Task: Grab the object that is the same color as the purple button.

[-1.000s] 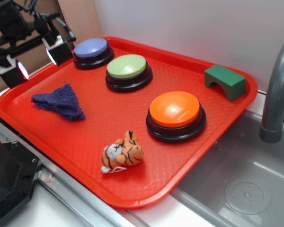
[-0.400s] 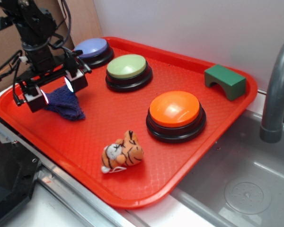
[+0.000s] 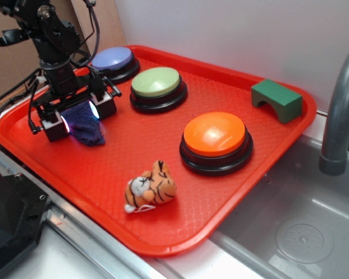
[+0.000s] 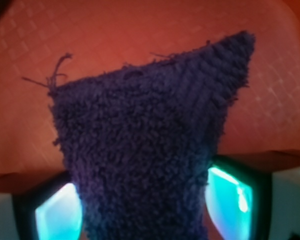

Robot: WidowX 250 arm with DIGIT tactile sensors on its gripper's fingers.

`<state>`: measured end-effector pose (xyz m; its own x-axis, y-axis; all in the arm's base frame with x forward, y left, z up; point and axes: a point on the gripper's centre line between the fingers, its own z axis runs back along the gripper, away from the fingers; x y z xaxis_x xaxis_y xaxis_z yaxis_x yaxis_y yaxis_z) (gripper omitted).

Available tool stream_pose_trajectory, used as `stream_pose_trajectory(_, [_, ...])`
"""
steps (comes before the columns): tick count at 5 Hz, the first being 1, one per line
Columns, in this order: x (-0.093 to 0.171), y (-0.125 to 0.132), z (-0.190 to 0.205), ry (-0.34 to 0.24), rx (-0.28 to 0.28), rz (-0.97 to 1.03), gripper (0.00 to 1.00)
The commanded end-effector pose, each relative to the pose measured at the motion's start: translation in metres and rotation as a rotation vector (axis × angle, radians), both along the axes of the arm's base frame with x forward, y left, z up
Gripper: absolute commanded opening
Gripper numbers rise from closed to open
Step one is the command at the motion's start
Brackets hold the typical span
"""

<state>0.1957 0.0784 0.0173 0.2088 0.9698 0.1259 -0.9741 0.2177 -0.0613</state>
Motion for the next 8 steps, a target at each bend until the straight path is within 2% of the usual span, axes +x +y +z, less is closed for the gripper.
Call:
stream_pose_trajectory(1, [-0.008, 0.009, 0.005, -0.049, -0.022, -0.011, 0.0])
stream_pose_trajectory(3, [-0.003, 0.016, 0.025, -0.085, -0.041, -0.12, 0.0])
stream_pose_trajectory(4, [0.001, 0.017, 0.052, -0.07, -0.022, -0.28, 0.0])
stream_pose_trajectory(5, [0.004, 0.011, 0.081, -0.082, 0.011, -0.454, 0.0])
stream_pose_trajectory(6, [0.007, -0.009, 0.123, 0.026, 0.005, -0.705, 0.0])
stream_pose_trajectory(7, [0.006, -0.025, 0.158, 0.066, -0.06, -0.954, 0.0])
stream_pose_trajectory(8, [-0.001, -0.044, 0.171, 0.08, -0.046, -1.204, 0.0])
